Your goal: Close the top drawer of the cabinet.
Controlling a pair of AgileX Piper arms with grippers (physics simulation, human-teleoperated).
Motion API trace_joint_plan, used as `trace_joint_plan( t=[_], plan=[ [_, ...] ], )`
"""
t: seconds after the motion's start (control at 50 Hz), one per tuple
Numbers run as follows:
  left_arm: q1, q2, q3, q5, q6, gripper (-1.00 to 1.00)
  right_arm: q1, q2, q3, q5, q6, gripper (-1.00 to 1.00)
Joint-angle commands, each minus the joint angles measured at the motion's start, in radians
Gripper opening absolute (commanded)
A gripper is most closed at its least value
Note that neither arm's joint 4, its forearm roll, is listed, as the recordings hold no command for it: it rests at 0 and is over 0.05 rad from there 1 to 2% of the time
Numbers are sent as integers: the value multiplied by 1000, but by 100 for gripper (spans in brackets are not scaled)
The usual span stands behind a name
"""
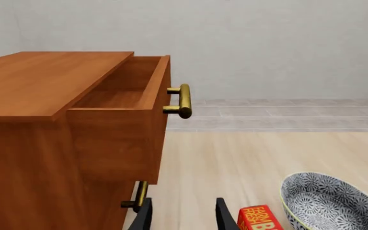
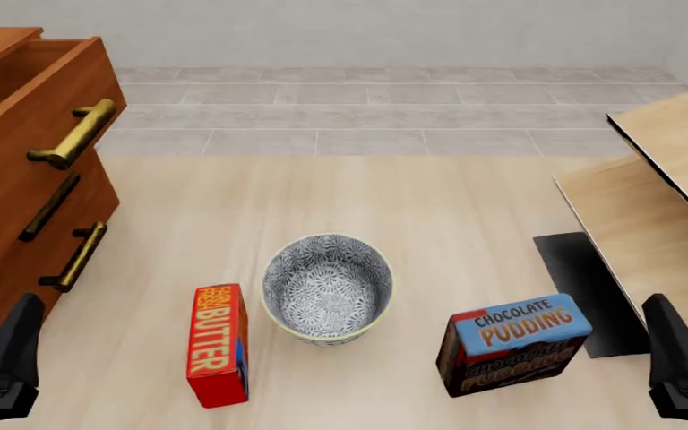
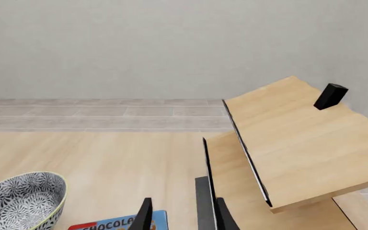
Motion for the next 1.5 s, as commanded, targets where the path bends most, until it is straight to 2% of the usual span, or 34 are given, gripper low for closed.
trace_joint_plan(
  t=[0.02,0.4,0.48,0.72,0.76,0.8,0.84,0.94,1.0,1.02,1.1,1.16,1.18,1.2,1.22,1.3,1.34,1.4,1.46,1.5],
  plan=[
    [-3,1,-5,0,-2,100,9,0,-6,-1,-3,100],
    [-13,0,-8,1,1,100,-13,2,-8,-1,11,100],
    [-11,-1,-15,-27,41,100,-8,1,-7,-1,9,100],
    [-19,-1,-18,-43,78,100,-2,1,-5,-5,-3,100],
    [-6,-1,-16,-75,131,100,1,1,-5,-6,-4,100],
    [-24,-1,-23,-90,164,100,3,1,-2,-10,-11,100],
    [-27,-1,-28,-82,167,100,6,2,0,-13,-30,100],
    [-39,-1,-20,-128,266,100,12,2,-1,-15,-40,100],
    [-39,-1,-20,-128,266,100,12,2,-1,-15,-40,100],
    [-62,-1,-28,-148,329,100,18,25,1,-22,-39,100],
    [-81,-1,-1,-178,410,100,30,9,0,-10,-45,100],
    [-111,-1,1,-164,425,100,34,2,1,-10,-67,100],
    [-105,-1,1,-176,475,100,45,3,1,-4,-78,100],
    [-107,-1,1,-179,494,100,49,3,1,-2,-73,100],
    [-109,-1,2,-169,487,100,55,2,1,-1,-69,100],
    [-111,-1,2,-187,561,100,66,0,1,-10,-95,100],
    [-113,-1,-1,-189,578,100,58,-1,1,-66,-168,100],
    [-113,-1,-18,-170,574,100,66,-1,1,-66,-163,100],
    [-125,-1,-29,-183,617,100,73,-1,1,-67,-169,100],
    [-123,-1,-41,-158,612,100,79,-1,1,-66,-161,100]
  ],
)
